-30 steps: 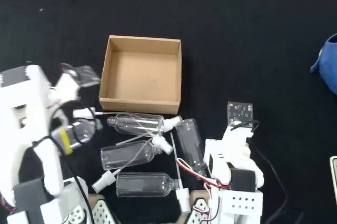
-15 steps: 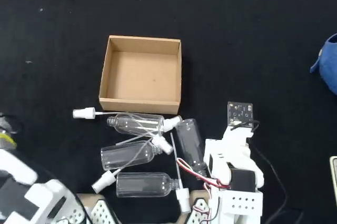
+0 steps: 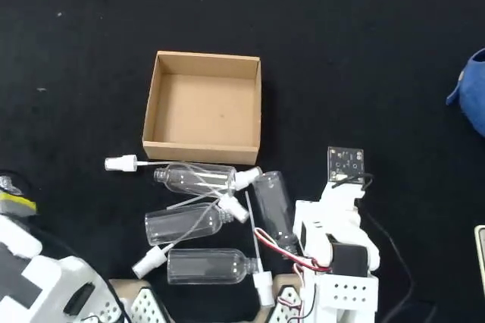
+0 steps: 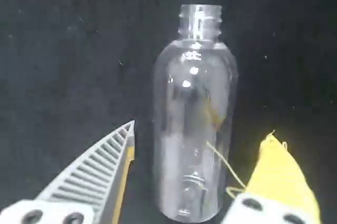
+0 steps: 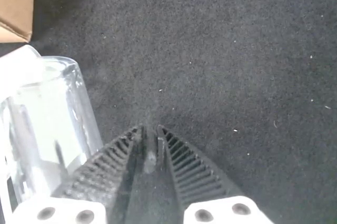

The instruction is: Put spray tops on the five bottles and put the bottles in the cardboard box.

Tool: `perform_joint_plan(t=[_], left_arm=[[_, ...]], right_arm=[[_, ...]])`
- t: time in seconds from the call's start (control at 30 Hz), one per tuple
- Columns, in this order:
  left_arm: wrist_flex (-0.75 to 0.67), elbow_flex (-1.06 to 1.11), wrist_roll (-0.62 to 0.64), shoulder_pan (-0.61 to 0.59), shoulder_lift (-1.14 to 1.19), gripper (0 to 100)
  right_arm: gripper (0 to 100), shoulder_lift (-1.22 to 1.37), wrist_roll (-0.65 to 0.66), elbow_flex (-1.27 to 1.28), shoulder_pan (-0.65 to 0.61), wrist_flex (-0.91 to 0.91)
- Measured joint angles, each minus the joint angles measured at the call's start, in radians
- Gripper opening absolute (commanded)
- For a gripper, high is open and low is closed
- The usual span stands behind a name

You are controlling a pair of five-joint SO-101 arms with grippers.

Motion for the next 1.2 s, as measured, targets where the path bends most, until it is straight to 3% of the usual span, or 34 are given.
perform_joint_plan(t=[0.13, 0.4, 0.53, 0.67, 0.9, 1.07, 1.2], left_arm=[[0.025, -0.048, -0.057, 0.034, 0.005, 25], [-0.08, -0.049, -0.061, 0.043, 0.157, 24], [-0.095, -0.087, -0.063, 0.043, 0.25, 16], [-0.095, -0.11, -0.063, 0.043, 0.262, 2], [-0.015, -0.121, -0.063, 0.046, 0.262, 3], [0.074, -0.123, -0.012, 0.064, 0.166, 3], [0.133, -0.123, 0.163, 0.153, 0.008, 3]], right_arm=[[1.1, 0.0, 0.0, 0.0, 0.0, 0.0], [1.1, 0.0, 0.0, 0.0, 0.0, 0.0], [1.1, 0.0, 0.0, 0.0, 0.0, 0.0], [1.1, 0.0, 0.0, 0.0, 0.0, 0.0], [1.2, 0.0, 0.0, 0.0, 0.0, -0.005], [1.3, 0.0, 0.006, 0.0, 0.029, -0.218], [1.3, 0.0, 0.186, 0.0, 0.087, -0.419]])
